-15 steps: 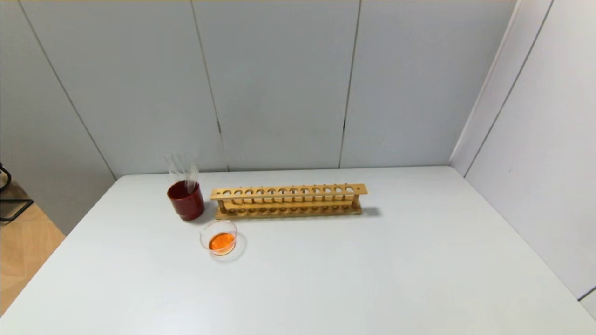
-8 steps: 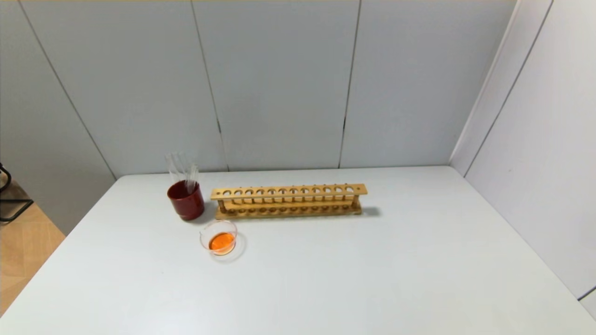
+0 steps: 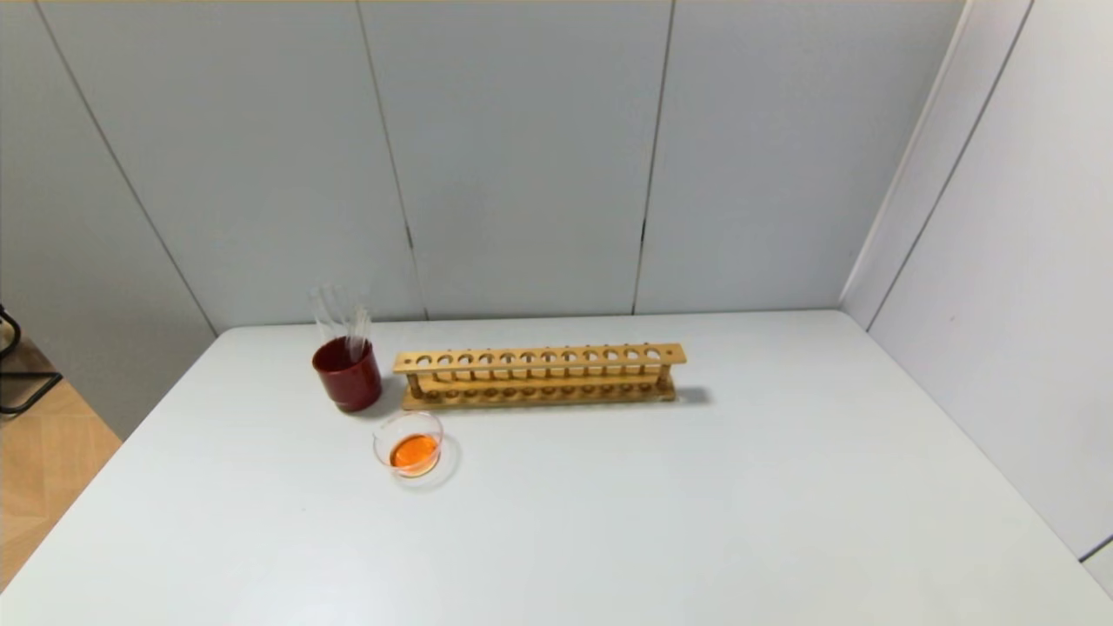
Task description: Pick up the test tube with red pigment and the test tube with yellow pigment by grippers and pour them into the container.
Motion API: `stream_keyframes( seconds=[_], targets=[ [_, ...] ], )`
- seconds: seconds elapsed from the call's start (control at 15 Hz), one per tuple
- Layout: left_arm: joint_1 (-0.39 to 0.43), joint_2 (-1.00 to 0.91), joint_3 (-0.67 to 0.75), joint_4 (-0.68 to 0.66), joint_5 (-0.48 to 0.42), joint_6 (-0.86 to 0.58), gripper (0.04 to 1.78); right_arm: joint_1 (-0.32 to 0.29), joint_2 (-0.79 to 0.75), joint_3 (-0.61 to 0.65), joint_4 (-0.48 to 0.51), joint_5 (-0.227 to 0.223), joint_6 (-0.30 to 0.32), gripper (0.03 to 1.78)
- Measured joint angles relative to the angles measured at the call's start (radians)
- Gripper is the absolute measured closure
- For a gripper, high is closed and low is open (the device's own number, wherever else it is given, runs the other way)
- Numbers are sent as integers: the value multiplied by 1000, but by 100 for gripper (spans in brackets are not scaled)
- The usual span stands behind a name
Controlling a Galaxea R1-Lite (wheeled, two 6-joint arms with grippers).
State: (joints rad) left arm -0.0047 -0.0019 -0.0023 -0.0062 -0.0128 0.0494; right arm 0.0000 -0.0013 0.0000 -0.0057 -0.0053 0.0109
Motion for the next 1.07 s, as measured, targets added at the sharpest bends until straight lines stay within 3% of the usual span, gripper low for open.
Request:
stream_keyframes(
  seconds=[1.07],
  targets=[
    [0,0,2,6,7,-36,8,-2,0,0,-1,-1,3,6]
  ],
)
